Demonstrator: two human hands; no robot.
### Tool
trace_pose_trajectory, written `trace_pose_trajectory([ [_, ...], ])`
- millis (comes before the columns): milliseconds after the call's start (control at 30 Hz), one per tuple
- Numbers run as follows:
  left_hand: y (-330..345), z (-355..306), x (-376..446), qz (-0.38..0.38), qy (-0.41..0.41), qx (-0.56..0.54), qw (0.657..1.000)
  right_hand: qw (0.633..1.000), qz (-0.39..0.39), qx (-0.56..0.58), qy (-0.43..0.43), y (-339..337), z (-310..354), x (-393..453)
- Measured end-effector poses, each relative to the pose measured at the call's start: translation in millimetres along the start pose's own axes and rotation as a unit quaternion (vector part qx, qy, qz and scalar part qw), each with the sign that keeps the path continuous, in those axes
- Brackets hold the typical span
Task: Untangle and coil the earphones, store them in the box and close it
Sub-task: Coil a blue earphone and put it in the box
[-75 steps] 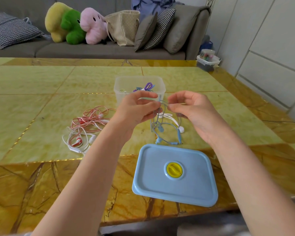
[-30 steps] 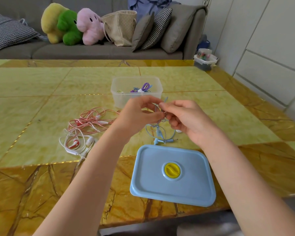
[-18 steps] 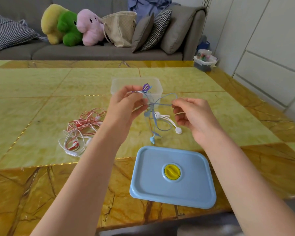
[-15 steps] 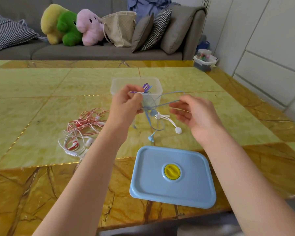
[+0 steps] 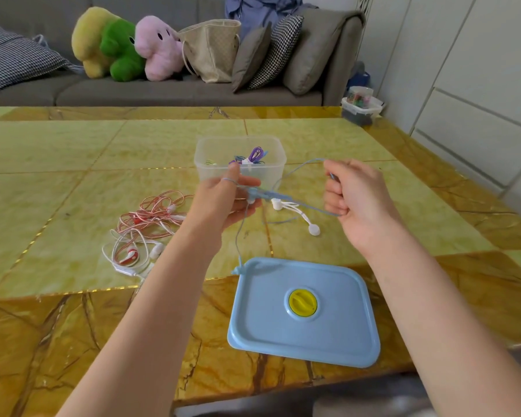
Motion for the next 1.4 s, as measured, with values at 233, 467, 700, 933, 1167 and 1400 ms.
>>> trace_pose_trajectory([
  [233,-12,-2,1,0.088,0.091,-0.014,0.992,0.986,-0.118,0.097,-0.066,-17,14,6],
  [467,-12,-8,4,0.063,-0.021,-0.233,0.97,0.998,-0.051,-0.024,-0.007,-12,2,3],
  [700,-5,-9,3,0.101,-0.033,-0.306,0.946,0.934,0.082,-0.318,-0.138,2,-4,-3],
  [933,3,-8,4,0.097,-0.007,-0.311,0.945,0.899,0.237,-0.356,-0.095,21,-22,-14],
  [1167,9,-11,5,0.085,0.017,-0.269,0.959,0.939,0.157,-0.29,-0.095,17,-18,-9],
  [1400,16,-12,-1,0.137,0.018,-0.181,0.974,0.951,0.181,-0.229,-0.103,26,-14,-19],
])
Point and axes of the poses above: each hand's wrist, its own x-axis towards the middle knuckle, its own y-axis out of the palm, z = x × y, the point moved 1 cm from there along x, towards the middle knuckle, and after that the axes turned 9 degrees about x, right-handed, at the moved point
